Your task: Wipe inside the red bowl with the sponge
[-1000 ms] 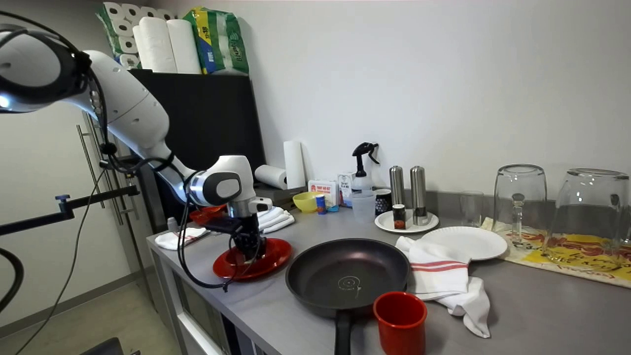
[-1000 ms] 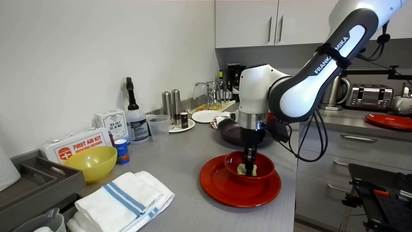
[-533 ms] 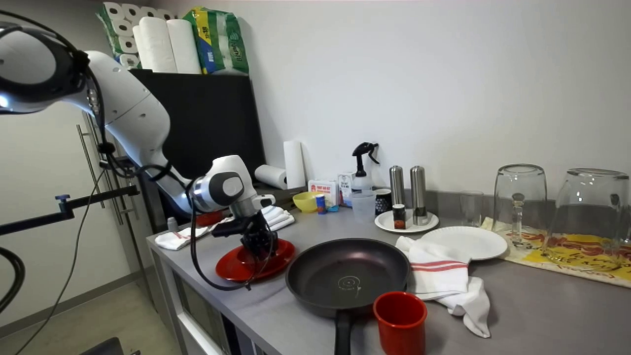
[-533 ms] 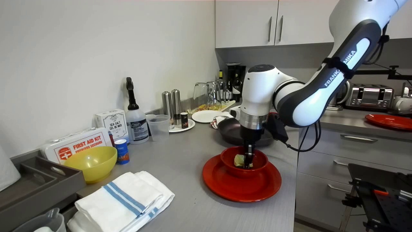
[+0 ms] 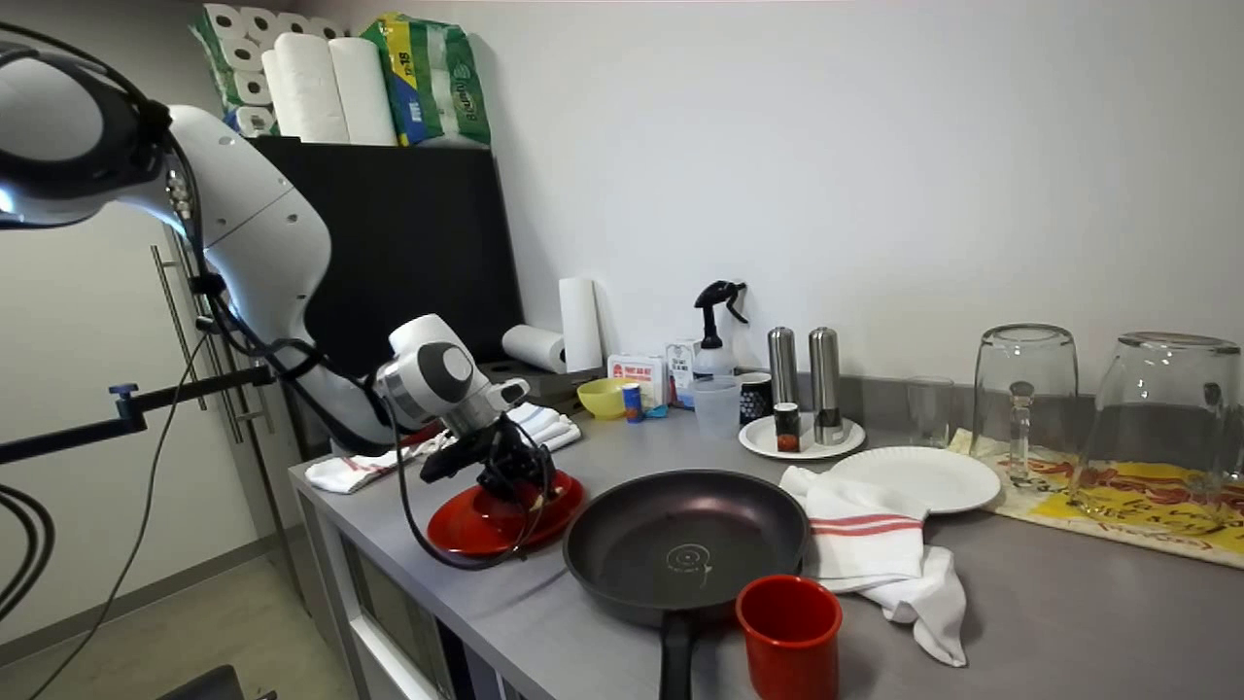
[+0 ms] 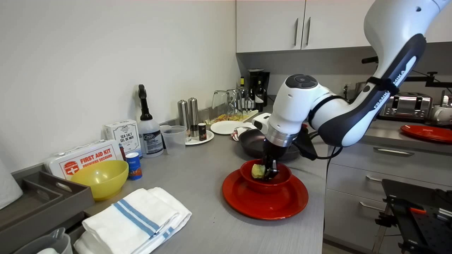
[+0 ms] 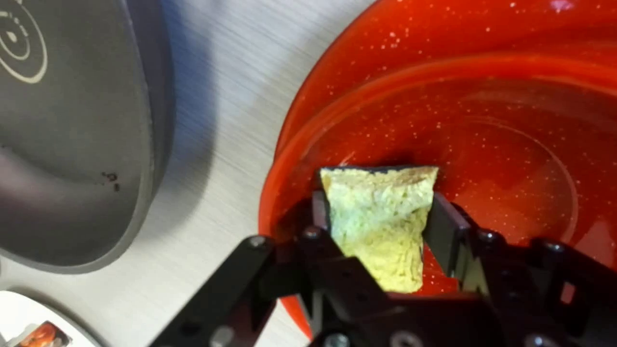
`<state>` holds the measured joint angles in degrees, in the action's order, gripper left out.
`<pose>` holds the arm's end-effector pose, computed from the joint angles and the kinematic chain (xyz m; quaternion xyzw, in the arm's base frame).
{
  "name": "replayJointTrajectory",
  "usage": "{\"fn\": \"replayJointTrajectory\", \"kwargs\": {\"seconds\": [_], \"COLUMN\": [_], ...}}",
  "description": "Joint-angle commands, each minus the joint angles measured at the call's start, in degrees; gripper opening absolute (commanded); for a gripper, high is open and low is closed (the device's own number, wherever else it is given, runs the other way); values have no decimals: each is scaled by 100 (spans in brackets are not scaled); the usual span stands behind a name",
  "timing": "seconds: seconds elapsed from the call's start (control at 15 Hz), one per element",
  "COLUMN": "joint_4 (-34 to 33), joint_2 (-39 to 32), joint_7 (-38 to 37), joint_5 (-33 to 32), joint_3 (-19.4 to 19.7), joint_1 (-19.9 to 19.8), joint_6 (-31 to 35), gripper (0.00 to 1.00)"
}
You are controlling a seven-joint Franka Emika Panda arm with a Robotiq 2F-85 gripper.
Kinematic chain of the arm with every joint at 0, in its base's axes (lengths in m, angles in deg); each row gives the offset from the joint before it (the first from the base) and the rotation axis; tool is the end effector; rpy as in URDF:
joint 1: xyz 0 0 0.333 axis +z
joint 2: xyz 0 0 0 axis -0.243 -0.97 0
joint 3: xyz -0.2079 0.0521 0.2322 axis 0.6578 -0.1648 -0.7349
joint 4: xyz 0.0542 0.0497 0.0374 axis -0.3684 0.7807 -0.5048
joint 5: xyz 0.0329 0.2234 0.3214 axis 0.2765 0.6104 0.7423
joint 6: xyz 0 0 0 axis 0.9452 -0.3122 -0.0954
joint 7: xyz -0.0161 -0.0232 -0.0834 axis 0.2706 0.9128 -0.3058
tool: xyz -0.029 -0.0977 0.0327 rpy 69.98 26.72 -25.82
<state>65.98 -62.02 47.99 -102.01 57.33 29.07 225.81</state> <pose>0.5490 0.0875 0.2310 0.9476 0.2367 0.1311 0.1695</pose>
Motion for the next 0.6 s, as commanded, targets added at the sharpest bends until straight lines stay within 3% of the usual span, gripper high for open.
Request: {"fn": "replayJointTrajectory", "kwargs": {"seconds": [0.0, 0.53], "joint_4": [178, 478], "joint_2": [95, 151], "joint_7": [-604, -821], "joint_5": [-897, -1153], "joint_3": [308, 242], "joint_1": [268, 215], "joint_6": [492, 1567], "gripper": [25, 25]}}
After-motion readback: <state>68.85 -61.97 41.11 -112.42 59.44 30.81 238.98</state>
